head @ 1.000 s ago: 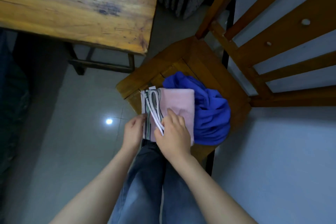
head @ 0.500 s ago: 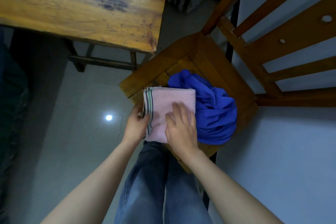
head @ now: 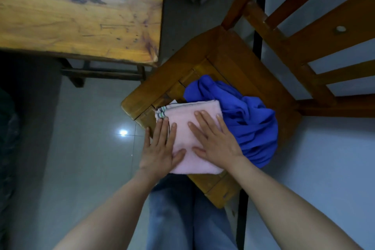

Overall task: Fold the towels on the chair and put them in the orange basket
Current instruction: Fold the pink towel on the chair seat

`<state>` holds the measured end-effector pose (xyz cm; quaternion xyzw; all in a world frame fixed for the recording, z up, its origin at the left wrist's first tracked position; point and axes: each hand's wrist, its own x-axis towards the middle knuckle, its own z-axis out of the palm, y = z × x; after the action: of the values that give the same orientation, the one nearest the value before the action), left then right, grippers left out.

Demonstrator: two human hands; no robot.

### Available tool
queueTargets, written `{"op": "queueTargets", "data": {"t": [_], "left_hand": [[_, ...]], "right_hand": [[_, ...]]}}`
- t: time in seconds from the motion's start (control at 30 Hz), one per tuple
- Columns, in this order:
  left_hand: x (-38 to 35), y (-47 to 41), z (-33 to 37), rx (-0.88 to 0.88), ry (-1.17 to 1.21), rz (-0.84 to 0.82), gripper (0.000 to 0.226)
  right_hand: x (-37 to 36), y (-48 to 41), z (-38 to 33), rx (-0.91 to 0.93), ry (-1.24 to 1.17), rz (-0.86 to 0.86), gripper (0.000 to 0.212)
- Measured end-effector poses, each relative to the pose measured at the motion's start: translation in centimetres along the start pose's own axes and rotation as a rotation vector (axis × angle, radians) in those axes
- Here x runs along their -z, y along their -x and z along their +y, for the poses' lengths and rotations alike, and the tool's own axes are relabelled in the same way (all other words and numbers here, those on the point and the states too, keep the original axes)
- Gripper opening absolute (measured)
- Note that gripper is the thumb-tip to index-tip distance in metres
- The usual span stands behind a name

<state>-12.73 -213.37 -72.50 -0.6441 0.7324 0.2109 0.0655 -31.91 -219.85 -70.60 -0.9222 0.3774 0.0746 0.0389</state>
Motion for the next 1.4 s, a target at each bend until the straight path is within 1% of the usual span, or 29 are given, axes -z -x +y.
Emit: {"op": "queueTargets", "data": {"t": [0.13, 0.2, 0.23, 0.3, 0.33, 0.4, 0.43, 0.5, 0.57, 0.6, 0.67, 0.7, 0.73, 0.77, 0.87, 0.97, 1.03, 1.07, 1.13, 1.17, 1.27, 1.37, 1.4], "left_hand": [[0.5, -0.2, -0.2, -0.003, 0.012, -0.019, 0.073], [1.1, -0.1, -0.3, -0.009, 0.042, 0.005, 0.067], [1.6, 0.1, -0.2, -0.026, 0.048, 0.04, 0.061], [2.3, 0.8, -0.2, -0.074, 0.014, 0.165, 0.046], [2.7, 1.3, -0.1, -0.088, -0.014, 0.233, 0.047], [2.7, 2.7, 0.6, -0.074, -0.031, 0.308, 0.059], [2.5, 3.6, 1.2, -0.081, -0.027, 0.331, 0.067], [1.4, 4.9, 2.3, -0.17, -0.044, 0.337, 0.08], [-0.4, 5.6, 3.0, -0.265, -0.089, 0.29, 0.082], [-1.1, 5.8, 3.2, -0.265, -0.109, 0.24, 0.089], [-2.2, 5.6, 3.3, -0.212, -0.134, 0.128, 0.116], [-2.6, 5.4, 3.3, -0.186, -0.144, 0.111, 0.124], [-2.7, 5.1, 3.4, -0.172, -0.151, 0.122, 0.124], [-2.6, 4.9, 3.4, -0.171, -0.156, 0.152, 0.118], [-1.7, 3.7, 2.8, -0.211, -0.161, 0.272, 0.078], [-1.1, 2.9, 2.2, -0.268, -0.118, 0.318, 0.054], [-0.4, 3.0, 1.8, -0.308, -0.06, 0.309, 0.044], [0.3, 3.2, 1.7, -0.328, -0.049, 0.288, 0.046], [2.1, 3.2, 1.6, -0.355, -0.049, 0.236, 0.065], [3.4, 3.3, 1.6, -0.352, -0.057, 0.205, 0.071], [9.2, 4.3, 3.1, -0.303, -0.065, 0.185, 0.065], [13.4, 5.1, 4.5, -0.273, -0.036, 0.217, 0.065], [14.8, 5.1, 4.8, -0.286, -0.036, 0.24, 0.065]], "right_hand": [[0.2, -0.4, 0.2, 0.008, -0.022, -0.044, 0.066], [0.8, -0.5, 0.0, 0.0, -0.019, -0.065, 0.066], [1.4, -0.3, -0.1, 0.0, -0.014, -0.061, 0.066], [2.6, 0.5, -0.3, 0.03, 0.013, 0.004, 0.063], [2.9, 1.2, -0.6, 0.06, 0.028, 0.057, 0.059], [3.0, 3.2, -1.7, 0.134, 0.018, 0.135, 0.05], [2.8, 4.2, -2.2, 0.159, 0.003, 0.147, 0.047], [1.9, 6.0, -2.8, 0.167, -0.01, 0.128, 0.045], [0.6, 7.2, -2.9, 0.153, 0.005, 0.09, 0.045], [0.1, 7.5, -2.8, 0.151, 0.017, 0.082, 0.046], [-0.8, 7.6, -2.7, 0.153, 0.042, 0.112, 0.043], [-1.2, 7.5, -2.6, 0.152, 0.049, 0.14, 0.042], [-1.4, 7.3, -2.5, 0.149, 0.054, 0.166, 0.04], [-1.4, 7.0, -2.4, 0.148, 0.053, 0.192, 0.036], [-1.4, 6.1, -2.4, 0.14, 0.04, 0.269, 0.023], [-1.0, 6.1, -2.5, 0.142, 0.029, 0.308, 0.015], [-0.1, 6.3, -2.7, 0.133, 0.0, 0.318, 0.014], [0.6, 6.3, -2.7, 0.128, -0.014, 0.316, 0.016], [2.1, 6.2, -2.5, 0.124, -0.044, 0.327, 0.019], [3.2, 6.1, -2.3, 0.125, -0.057, 0.329, 0.02], [8.7, 5.8, -1.2, 0.134, -0.082, 0.331, 0.021], [14.0, 5.9, -0.1, 0.122, -0.144, 0.296, 0.017], [15.8, 6.0, 0.4, 0.112, -0.168, 0.283, 0.019]]}}
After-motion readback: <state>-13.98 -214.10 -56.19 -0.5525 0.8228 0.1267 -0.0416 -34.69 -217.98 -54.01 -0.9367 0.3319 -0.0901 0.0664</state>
